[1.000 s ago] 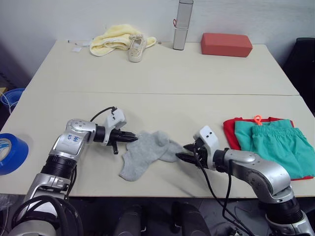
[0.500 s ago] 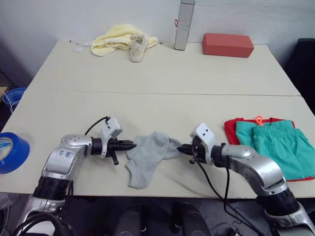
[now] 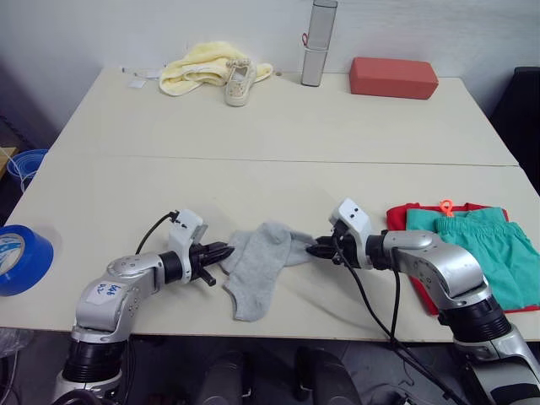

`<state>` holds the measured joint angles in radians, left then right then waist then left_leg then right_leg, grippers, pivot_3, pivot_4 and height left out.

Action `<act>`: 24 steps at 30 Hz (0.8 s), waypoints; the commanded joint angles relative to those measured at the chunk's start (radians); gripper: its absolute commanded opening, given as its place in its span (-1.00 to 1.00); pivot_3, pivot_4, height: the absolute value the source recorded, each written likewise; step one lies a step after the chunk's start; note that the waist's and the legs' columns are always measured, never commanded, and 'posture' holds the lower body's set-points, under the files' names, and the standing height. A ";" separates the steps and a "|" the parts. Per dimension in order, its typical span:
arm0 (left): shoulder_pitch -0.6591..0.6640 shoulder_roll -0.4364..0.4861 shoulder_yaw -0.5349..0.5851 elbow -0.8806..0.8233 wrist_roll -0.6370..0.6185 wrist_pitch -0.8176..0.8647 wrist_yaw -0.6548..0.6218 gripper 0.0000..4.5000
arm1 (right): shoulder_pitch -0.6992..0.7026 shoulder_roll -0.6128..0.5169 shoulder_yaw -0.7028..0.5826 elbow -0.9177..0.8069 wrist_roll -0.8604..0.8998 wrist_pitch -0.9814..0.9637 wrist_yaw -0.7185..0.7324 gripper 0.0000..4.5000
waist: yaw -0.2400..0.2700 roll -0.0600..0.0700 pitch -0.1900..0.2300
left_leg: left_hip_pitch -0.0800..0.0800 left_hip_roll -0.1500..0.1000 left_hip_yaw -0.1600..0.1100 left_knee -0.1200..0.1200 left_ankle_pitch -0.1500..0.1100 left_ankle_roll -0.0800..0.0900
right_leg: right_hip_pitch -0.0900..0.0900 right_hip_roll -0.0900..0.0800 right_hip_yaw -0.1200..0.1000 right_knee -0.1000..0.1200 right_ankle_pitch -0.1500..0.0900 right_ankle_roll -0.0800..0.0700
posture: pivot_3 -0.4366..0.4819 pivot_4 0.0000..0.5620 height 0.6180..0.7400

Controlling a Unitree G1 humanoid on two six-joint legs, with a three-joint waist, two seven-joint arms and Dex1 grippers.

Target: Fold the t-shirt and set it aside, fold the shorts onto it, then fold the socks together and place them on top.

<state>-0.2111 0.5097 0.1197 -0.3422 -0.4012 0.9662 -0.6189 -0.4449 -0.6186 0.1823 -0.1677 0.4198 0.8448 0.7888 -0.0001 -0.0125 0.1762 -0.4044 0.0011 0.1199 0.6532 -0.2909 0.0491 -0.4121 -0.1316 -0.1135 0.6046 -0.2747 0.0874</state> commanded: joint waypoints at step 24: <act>0.205 -0.081 0.227 -0.270 -0.448 0.483 0.216 0.99 | -0.306 0.000 0.135 0.145 0.016 0.073 0.278 1.00 | 0.003 0.005 0.002 | 0.000 -0.001 -0.001 0.000 0.000 -0.003 | 0.000 -0.001 0.000 0.000 0.000 -0.001 | -0.05 -0.47 1.00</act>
<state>-0.0207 0.4483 0.3770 -0.6184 -0.8663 1.4439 -0.4440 -0.7242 -0.6365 0.3135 -0.0247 0.4432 0.9351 1.0770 0.0027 -0.0078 0.1780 -0.4041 -0.0001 0.1189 0.6533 -0.2910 0.0462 -0.4117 -0.1325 -0.1131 0.6046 -0.2750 0.0867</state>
